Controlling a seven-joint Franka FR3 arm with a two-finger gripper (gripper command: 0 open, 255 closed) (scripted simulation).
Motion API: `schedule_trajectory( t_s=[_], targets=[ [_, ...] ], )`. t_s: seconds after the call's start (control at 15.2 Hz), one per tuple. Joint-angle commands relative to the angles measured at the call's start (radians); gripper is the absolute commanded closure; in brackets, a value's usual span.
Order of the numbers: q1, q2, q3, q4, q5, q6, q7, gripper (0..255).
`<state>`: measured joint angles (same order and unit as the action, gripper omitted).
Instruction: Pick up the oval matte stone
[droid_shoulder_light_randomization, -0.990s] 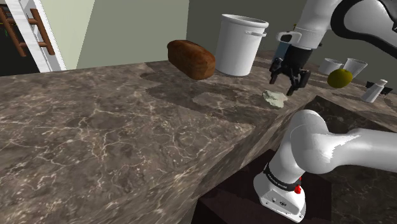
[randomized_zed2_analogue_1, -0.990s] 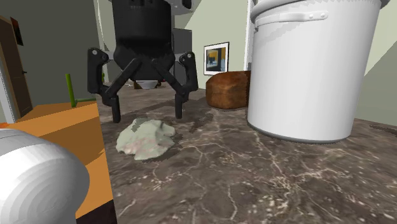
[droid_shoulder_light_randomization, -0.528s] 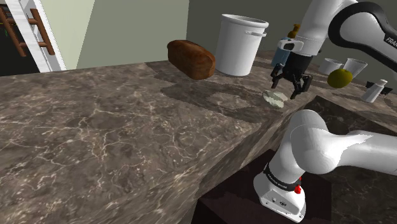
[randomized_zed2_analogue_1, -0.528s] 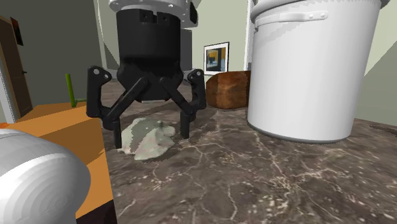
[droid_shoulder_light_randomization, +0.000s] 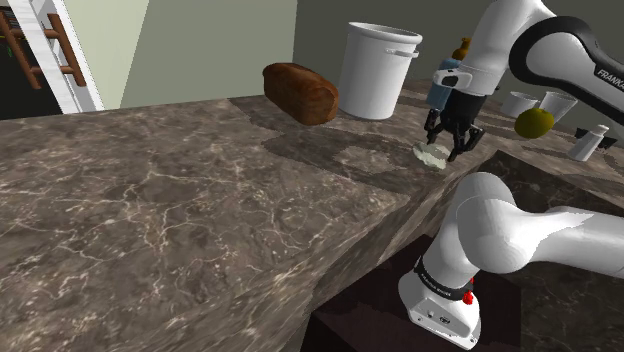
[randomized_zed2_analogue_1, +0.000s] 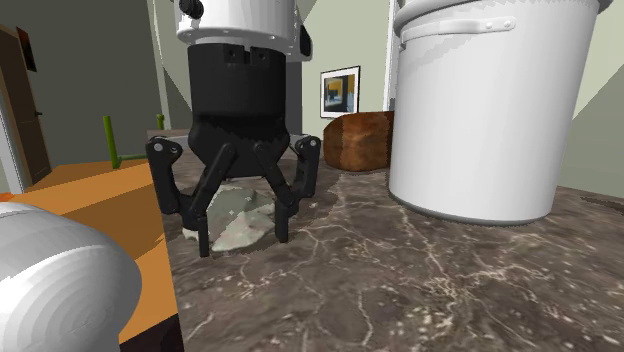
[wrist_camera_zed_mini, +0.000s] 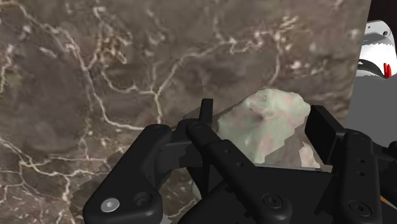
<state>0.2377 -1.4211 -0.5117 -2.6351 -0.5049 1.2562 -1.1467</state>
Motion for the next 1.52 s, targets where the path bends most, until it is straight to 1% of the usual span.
schedule_trajectory(
  t_s=[0.0,0.33,1.32,1.45],
  targets=[
    [0.000,0.000,0.000,0.000,0.000,0.000,0.000,255],
    [-0.001,-0.003,-0.001,-0.002,-0.001,0.000,-0.001,255],
    [0.047,0.128,0.082,0.231,0.082,-0.104,-0.008,255],
    [0.048,0.129,0.083,0.234,0.083,-0.105,-0.008,255]
  ],
)
